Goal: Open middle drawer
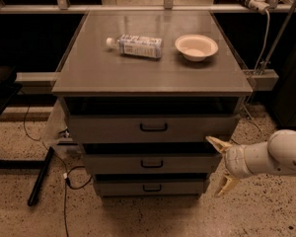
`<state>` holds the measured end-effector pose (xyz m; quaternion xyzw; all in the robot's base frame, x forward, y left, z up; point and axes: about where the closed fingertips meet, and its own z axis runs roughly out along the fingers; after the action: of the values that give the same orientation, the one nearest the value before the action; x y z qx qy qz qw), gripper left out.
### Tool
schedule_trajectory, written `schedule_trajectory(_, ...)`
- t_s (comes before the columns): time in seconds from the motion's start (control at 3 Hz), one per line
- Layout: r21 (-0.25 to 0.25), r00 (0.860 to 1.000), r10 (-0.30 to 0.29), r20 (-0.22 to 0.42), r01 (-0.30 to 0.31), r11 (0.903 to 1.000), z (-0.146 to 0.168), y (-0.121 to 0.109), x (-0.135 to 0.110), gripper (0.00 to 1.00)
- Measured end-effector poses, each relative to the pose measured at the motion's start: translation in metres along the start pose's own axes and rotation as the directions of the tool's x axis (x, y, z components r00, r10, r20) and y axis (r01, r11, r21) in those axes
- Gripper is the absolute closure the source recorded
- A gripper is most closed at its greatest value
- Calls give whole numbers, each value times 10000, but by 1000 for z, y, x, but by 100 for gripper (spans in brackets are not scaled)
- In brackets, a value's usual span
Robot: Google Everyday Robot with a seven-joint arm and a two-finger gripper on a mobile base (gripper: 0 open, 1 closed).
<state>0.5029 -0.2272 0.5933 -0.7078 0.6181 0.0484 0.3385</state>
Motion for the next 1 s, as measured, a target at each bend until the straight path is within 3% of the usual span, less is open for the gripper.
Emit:
schedule_trajectory(0.33,-220,9974,535,-480,-546,9983,21,8,11,0)
schedule_trajectory(0.67,-243,9795,1548,-1286,-1592,9870,57,12,38,0)
schedule_trajectory(1.0,-3,9589,2048,-1962,-2089,9779,80,9,57,0)
